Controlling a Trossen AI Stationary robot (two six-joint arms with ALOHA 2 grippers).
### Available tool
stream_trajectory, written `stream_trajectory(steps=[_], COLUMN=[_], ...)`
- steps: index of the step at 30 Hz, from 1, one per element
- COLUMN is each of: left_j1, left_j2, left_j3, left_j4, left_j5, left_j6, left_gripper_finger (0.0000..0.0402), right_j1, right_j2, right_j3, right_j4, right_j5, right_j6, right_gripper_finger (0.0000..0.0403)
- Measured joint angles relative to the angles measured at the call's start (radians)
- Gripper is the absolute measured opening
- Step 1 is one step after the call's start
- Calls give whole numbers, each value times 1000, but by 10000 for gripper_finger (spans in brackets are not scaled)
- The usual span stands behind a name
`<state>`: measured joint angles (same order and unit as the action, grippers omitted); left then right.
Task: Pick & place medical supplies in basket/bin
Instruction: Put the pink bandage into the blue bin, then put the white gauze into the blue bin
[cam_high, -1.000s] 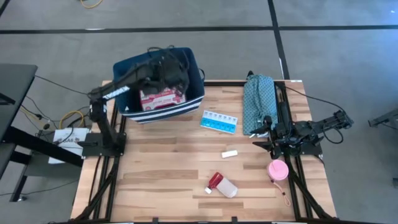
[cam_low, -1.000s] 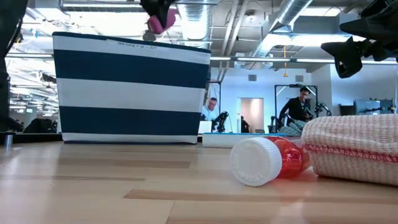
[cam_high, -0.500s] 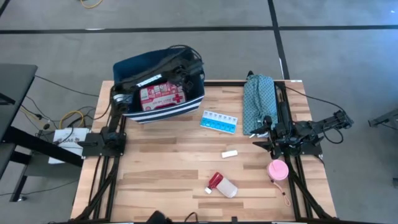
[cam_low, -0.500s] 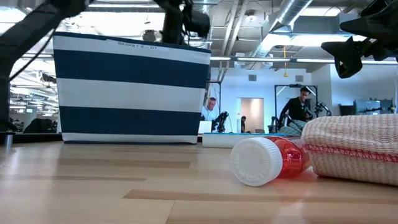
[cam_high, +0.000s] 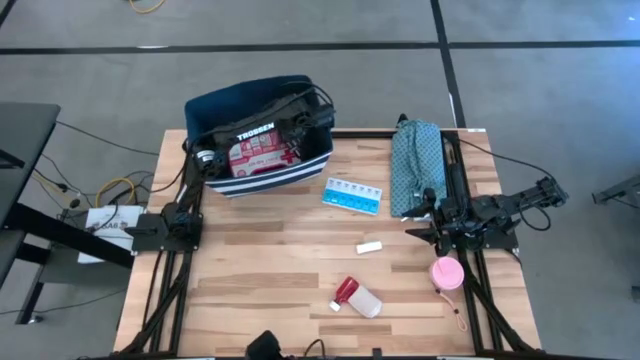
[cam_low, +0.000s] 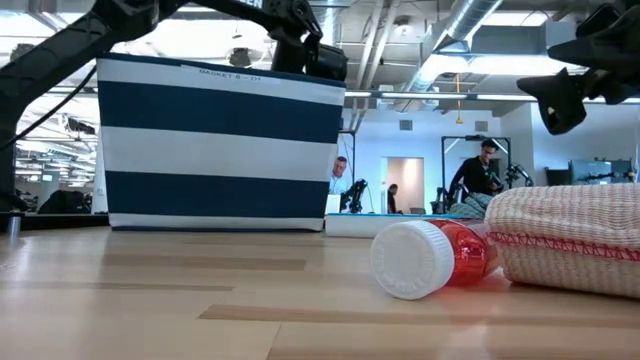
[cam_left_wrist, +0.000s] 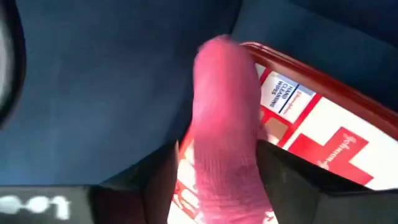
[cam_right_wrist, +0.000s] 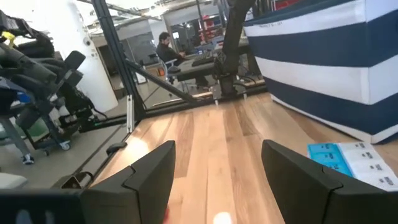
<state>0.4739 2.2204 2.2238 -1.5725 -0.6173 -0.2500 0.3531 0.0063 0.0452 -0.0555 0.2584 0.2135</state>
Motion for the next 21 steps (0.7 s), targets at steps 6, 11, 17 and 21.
stream_trajectory(steps=[6,11,17,21], left_j1=[-29,-58,-101,-146], left_j2=[-1,-23,-130,-229], left_j3=[60,127,118,131], left_j4=[1,15,0,1], left_j5=[2,-8,-82,-50], left_j6=[59,100,87,48], left_gripper_finger=[224,215,207,202], right_j1=[0,0,0,0], right_j2=[0,0,0,0], right_j3=[0,0,0,0], right_j4=[-1,-3,-3,-3], right_j5=[-2,-6,-6,-6], right_j6=[25,25,25,25], right_gripper_finger=[234,234,234,234])
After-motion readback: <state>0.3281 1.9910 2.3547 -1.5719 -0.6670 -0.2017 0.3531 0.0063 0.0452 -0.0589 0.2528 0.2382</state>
